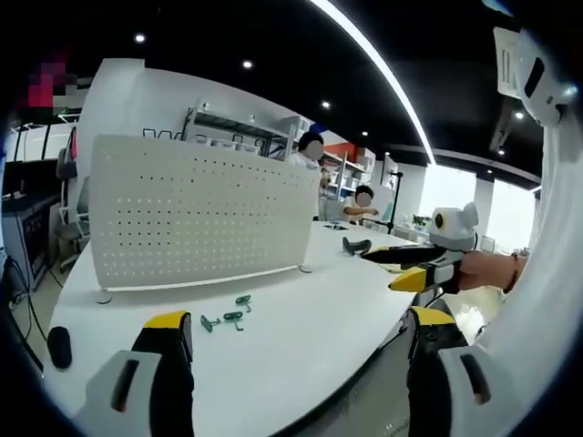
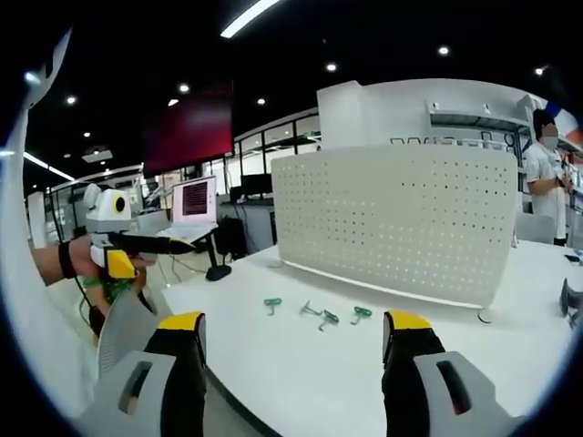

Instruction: Insert the hook assembly into the mounting plate slot until the hook locks in place.

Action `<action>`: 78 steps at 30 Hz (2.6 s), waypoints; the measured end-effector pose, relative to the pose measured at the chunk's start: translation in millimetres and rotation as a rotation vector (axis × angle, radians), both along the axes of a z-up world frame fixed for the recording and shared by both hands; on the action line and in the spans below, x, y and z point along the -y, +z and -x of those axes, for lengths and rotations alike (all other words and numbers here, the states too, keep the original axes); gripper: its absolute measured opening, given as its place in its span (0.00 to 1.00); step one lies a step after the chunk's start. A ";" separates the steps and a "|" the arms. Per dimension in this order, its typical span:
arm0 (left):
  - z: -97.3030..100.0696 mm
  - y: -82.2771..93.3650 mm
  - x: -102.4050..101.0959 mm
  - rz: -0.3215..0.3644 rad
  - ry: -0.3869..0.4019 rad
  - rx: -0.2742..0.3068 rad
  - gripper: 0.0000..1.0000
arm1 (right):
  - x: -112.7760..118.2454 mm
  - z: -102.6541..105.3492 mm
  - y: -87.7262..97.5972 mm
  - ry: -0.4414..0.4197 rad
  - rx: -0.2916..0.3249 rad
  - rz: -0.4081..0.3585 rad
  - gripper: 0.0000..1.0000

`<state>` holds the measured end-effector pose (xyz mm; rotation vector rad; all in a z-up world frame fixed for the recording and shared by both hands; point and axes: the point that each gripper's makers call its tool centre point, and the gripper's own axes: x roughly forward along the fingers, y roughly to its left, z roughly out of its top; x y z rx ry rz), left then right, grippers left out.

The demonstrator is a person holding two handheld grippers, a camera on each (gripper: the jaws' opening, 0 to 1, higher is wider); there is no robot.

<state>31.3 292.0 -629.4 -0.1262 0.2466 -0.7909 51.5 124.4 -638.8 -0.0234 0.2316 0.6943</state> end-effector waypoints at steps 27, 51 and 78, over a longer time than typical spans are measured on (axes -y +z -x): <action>-11.4 -9.0 9.1 -0.025 -0.092 -0.028 0.99 | 1.1 -0.5 -4.7 -0.033 -0.010 0.002 0.78; -19.6 -20.5 -40.3 0.004 -0.142 -0.044 0.96 | -50.3 -1.8 -3.5 -0.090 0.001 0.027 0.77; -62.7 -46.3 -21.9 -0.034 -0.115 -0.134 0.87 | -24.7 -14.8 -5.0 -0.061 -0.001 0.037 0.76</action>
